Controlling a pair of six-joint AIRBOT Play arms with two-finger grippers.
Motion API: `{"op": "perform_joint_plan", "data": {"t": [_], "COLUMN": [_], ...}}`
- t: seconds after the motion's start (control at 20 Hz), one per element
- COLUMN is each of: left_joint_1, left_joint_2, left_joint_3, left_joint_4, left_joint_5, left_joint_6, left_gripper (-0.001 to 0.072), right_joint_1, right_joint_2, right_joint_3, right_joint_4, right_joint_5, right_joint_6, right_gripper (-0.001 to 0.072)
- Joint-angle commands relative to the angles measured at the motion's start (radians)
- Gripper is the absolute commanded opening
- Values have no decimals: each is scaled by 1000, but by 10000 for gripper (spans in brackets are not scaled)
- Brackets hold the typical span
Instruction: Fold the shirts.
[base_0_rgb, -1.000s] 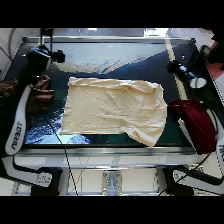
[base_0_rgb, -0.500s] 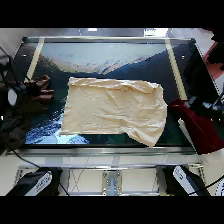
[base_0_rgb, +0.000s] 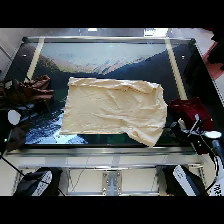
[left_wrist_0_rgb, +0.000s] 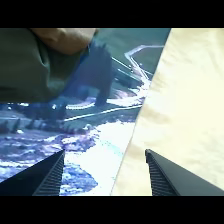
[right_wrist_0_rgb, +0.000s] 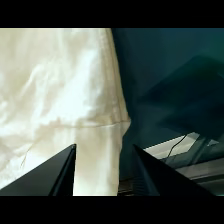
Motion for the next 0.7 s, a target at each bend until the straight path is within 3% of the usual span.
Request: {"op": "perform_joint_plan", "data": {"t": [0.0,0.1,0.65], "left_joint_1": [1,1,1], "left_joint_2": [8,8,8], "left_joint_3": [-9,-9,-9], "left_joint_4": [-51,-61,-72], "left_joint_5": [6,5,9], "left_joint_6": [2,14,46], "left_gripper": [579,579,578], "right_joint_1": [-2,-2,-2], "right_joint_2": [-5,-5,-5], "right_joint_3": [-56,-58,-92], "right_joint_4": [63,91,161], "right_joint_5": [-58,-92,-136], "right_joint_6": [-40,-45,-63], "right_gripper": [425,484,481]}}
